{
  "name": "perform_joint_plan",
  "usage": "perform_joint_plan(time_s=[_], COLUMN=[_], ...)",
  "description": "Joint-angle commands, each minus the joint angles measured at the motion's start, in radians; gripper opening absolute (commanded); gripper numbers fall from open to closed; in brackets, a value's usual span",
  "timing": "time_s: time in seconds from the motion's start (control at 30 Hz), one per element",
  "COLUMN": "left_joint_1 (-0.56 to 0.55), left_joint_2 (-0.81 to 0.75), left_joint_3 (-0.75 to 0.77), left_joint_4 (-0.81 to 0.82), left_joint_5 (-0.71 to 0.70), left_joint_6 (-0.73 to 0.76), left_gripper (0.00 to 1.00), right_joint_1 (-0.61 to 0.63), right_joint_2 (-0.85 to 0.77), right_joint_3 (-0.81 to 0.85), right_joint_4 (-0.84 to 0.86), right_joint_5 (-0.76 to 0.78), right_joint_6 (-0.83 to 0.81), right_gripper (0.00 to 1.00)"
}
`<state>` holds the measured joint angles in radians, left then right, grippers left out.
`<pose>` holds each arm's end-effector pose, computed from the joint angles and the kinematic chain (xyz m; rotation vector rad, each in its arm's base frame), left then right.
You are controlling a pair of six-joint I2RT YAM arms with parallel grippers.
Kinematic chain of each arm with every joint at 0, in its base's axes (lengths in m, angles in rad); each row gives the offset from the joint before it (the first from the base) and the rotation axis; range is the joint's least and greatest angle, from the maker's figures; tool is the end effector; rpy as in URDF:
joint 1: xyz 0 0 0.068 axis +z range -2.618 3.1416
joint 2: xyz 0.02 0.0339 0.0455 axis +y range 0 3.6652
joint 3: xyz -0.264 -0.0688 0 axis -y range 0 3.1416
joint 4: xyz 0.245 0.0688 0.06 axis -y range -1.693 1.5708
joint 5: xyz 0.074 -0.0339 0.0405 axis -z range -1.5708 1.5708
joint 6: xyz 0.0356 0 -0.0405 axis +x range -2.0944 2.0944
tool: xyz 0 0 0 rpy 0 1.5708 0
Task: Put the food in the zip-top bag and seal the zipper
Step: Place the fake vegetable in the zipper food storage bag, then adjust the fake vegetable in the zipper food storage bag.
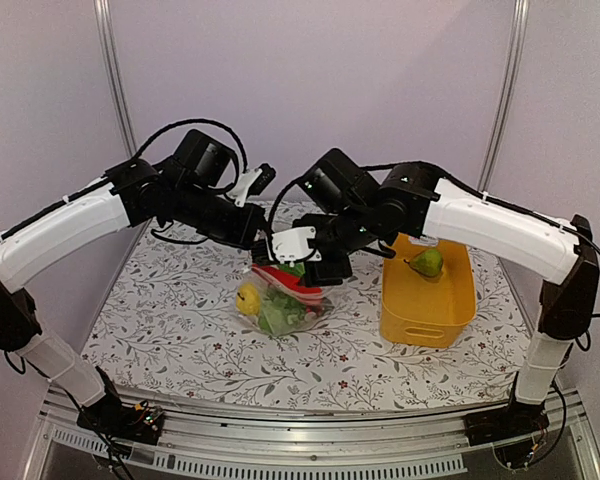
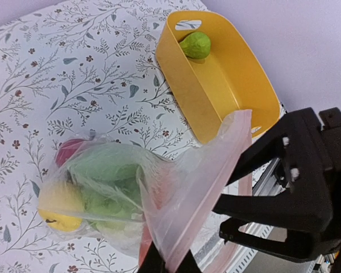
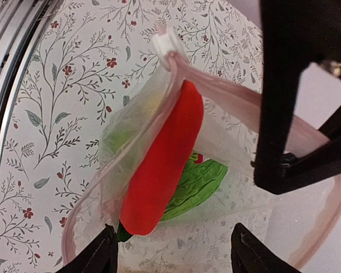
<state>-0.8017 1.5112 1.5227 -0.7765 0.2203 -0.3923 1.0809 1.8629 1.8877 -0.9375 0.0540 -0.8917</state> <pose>0.2218 -0.2404 0.3645 0.6160 2.3946 -0.8177 0.1929 0.3577 0.3457 -2.0570 1.3884 0.0133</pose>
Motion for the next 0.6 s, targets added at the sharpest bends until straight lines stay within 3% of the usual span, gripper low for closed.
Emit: perform_joint_plan(time_s=[0.0,0.3,0.57], left_joint_1=[0.018,0.018,0.018], left_joint_2=[-0.023,-0.048,-0.099], left_joint_3=[0.011,0.016,-0.009], left_joint_4=[0.046,0.056,0.125], left_joint_5=[0.006,0.046,0.101], left_joint_6=[0.01,-0.008,-0.04], left_gripper=[0.03,0.03,0.04], right_joint_1=[0.002,0.002,0.002], right_joint_2=[-0.074,-0.015,0.04], right_joint_3=[-0.07,-0.09,-0.102], right_joint_4=[0.1,0.161,0.249], right_joint_5=[-0.044,-0.139,-0.166], right_joint_6=[0.015,0.067,0.129], right_gripper=[0.66,0.61,0.42])
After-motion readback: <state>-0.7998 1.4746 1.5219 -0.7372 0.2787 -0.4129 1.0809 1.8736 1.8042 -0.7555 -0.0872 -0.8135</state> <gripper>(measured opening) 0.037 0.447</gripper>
